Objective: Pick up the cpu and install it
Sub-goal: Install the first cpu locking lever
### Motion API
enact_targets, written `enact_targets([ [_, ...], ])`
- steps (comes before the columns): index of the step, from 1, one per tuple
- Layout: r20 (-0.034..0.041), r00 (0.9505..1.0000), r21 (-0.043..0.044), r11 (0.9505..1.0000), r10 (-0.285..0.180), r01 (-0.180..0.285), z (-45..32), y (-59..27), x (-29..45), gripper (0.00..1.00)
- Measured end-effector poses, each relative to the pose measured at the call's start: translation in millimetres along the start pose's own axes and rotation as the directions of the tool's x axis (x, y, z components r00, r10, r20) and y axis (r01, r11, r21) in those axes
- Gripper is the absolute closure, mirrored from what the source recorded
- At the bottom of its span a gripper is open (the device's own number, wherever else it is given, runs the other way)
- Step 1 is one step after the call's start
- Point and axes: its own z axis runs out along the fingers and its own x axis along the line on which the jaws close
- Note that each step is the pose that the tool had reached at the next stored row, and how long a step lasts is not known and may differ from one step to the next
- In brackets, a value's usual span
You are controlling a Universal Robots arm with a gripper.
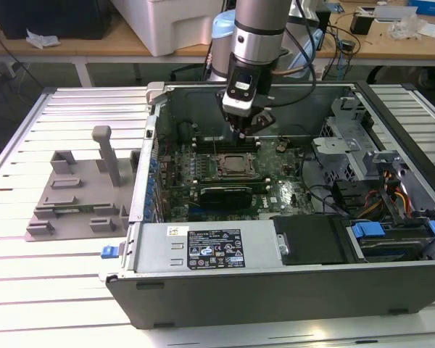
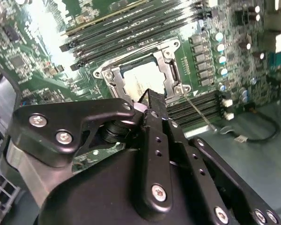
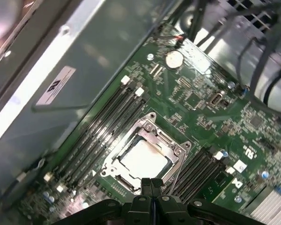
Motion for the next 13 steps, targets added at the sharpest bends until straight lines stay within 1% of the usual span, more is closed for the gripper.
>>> enact_targets([
  [2, 0.0021, 0.9992, 0.0012, 0.9992, -0.04, 0.04, 0.0, 0.0, 0.0, 0.89],
  [3, 0.0027, 0.9979, 0.0013, 0.9979, -0.064, 0.064, 0.0, 0.0, 0.0, 0.89],
  [4, 0.0011, 0.9969, -0.0007, 0.9969, -0.079, 0.079, 0.0, 0.0, 0.0, 0.89],
  [5, -0.0061, 0.9949, -0.0087, 0.9949, -0.1, 0.1, 0.0, 0.0, 0.0, 0.89],
  [6, -0.0149, 0.9924, -0.0187, 0.9923, -0.122, 0.122, 0.0, 0.0, 0.0, 0.89],
  [7, -0.0141, 0.9858, -0.0187, 0.9858, -0.167, 0.167, 0.2, 0.0, 0.0, 0.89],
  [10, -0.0109, 0.9748, -0.0159, 0.9748, -0.223, 0.222, 0.3, 0.0, -0.1, 0.89],
  [11, -0.0098, 0.97, -0.0148, 0.97, -0.243, 0.243, 0.3, 0.0, 0.0, 0.89],
  [12, -0.008, 0.961, -0.0129, 0.961, -0.276, 0.276, 0.3, 0.0, 0.0, 0.89],
  [13, -0.0071, 0.9561, -0.012, 0.9561, -0.293, 0.293, 0.3, 0.0, 0.0, 0.89],
])
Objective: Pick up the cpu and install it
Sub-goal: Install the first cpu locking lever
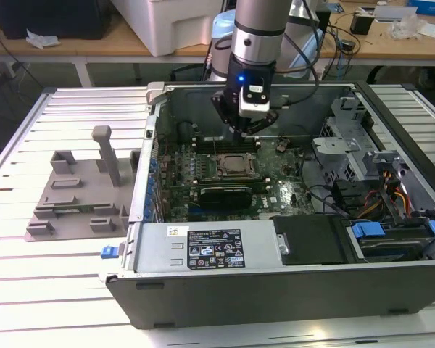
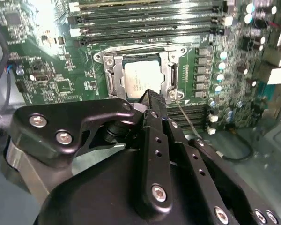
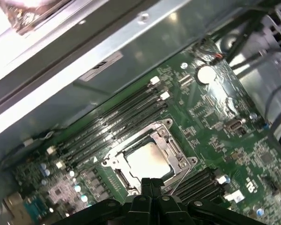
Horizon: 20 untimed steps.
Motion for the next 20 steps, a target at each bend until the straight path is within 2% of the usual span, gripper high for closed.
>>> enact_targets([
  [3, 0.002, 0.9984, 0.0036, 0.9984, -0.056, 0.056, 0.0, 0.0, 0.0, 0.89],
  [5, 0.0042, 0.9926, 0.0078, 0.9926, -0.121, 0.121, 0.0, 0.0, 0.0, 0.89],
  [8, 0.0058, 0.9835, 0.0117, 0.9835, -0.181, 0.181, 0.0, 0.0, 0.0, 0.89],
  [9, 0.0069, 0.974, 0.0149, 0.9739, -0.226, 0.226, 0.0, 0.0, 0.0, 0.89],
  [10, 0.0075, 0.9672, 0.0167, 0.9671, -0.254, 0.254, 0.0, 0.0, 0.0, 0.89],
  [13, 0.0086, 0.9515, 0.0205, 0.9514, -0.308, 0.307, 0.0, 0.0, 0.0, 0.89],
  [16, 0.0095, 0.9328, 0.0244, 0.9326, -0.36, 0.36, 0.0, 0.0, 0.0, 0.89],
  [17, 0.0097, 0.9226, 0.0263, 0.9225, -0.386, 0.385, 0.0, 0.0, 0.0, 0.89],
  [19, 0.0101, 0.9077, 0.0288, 0.9075, -0.419, 0.419, 0.0, 0.0, 0.0, 0.89],
  [20, 0.0102, 0.8986, 0.0298, 0.8983, -0.439, 0.438, 0.0, 0.0, 0.0, 0.89],
])
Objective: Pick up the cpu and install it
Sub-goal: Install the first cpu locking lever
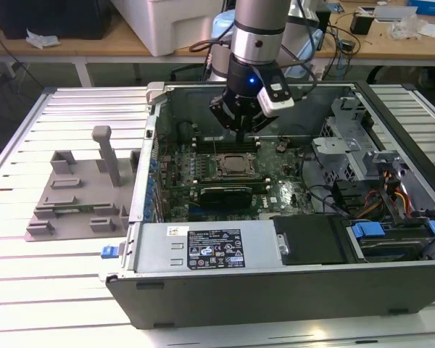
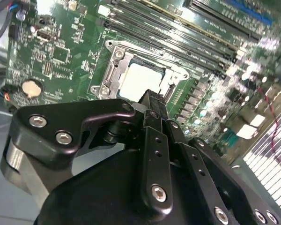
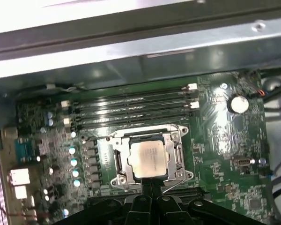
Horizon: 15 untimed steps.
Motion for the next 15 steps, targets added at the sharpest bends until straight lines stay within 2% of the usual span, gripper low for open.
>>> enact_targets([
  [2, 0.0012, 0.9992, -0.0008, 0.9992, -0.04, 0.04, 0.0, 0.0, 0.0, 0.89],
  [4, 0.0018, 0.9978, -0.0077, 0.9978, -0.067, 0.067, 0.1, 0.0, 0.0, 0.89],
  [6, 0.0021, 0.9959, -0.0233, 0.9957, -0.09, 0.09, 0.0, 0.0, 0.0, 0.89],
  [7, 0.0027, 0.9935, -0.0329, 0.9929, -0.114, 0.114, 0.0, 0.0, 0.0, 0.89],
  [8, 0.0045, 0.9859, -0.0348, 0.9853, -0.167, 0.167, 0.0, 0.1, 0.0, 0.89],
  [9, 0.0054, 0.9792, -0.0329, 0.9787, -0.203, 0.203, 0.0, 0.0, 0.0, 0.89],
  [12, 0.0054, 0.9786, -0.0324, 0.978, -0.206, 0.206, 0.1, -0.1, 1.2, 0.89],
  [14, 0.0057, 0.9786, -0.0318, 0.9781, -0.206, 0.206, 0.5, -0.6, 7.0, 0.89],
  [15, 0.0059, 0.9785, -0.032, 0.978, -0.206, 0.206, 1.0, -1.2, 12.5, 0.89],
])
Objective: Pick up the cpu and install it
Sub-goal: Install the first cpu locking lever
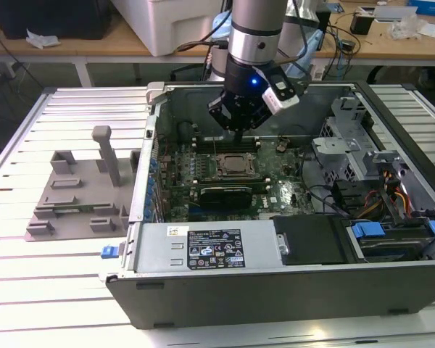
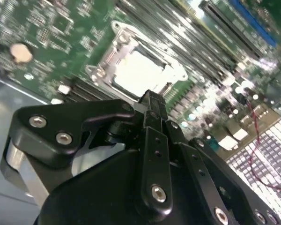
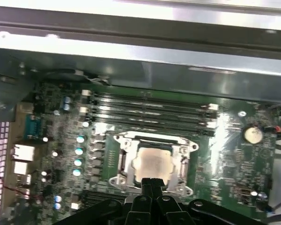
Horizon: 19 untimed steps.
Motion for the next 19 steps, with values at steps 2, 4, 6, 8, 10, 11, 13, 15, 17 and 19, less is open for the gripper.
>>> enact_targets([
  [2, 0.0001, 1.0, -0.0001, 1.0, 0.0, 0.0, 1.1, 1.6, 12.5, 0.89],
  [4, 0.0, 1.0, -0.0002, 1.0, 0.0, 0.0, 1.7, 3.6, 23.1, 0.89],
  [6, 0.0003, 1.0, -0.0019, 1.0, 0.0, 0.0, 2.4, 5.9, 32.5, 0.89],
  [8, 0.0003, 1.0, -0.0031, 1.0, 0.0, 0.0, 2.9, 9.1, 41.2, 0.89],
  [10, 0.0003, 1.0, -0.0034, 1.0, 0.0, 0.0, 3.3, 13.3, 46.2, 0.89],
  [11, 0.0004, 1.0, -0.0034, 1.0, 0.0, 0.0, 3.4, 16.1, 48.2, 0.89],
  [13, 0.0005, 1.0, -0.0035, 1.0, 0.0, 0.0, 3.8, 25.0, 51.4, 0.89],
  [15, 0.0006, 1.0, -0.0047, 1.0, 0.0, 0.0, 3.9, 37.6, 51.1, 0.89],
  [17, 0.0008, 1.0, -0.0063, 1.0, 0.0, 0.0, 3.9, 39.7, 50.0, 0.89],
  [19, 0.0004, 1.0, -0.0074, 1.0, 0.0, 0.0, 3.5, 39.7, 44.5, 0.89],
])
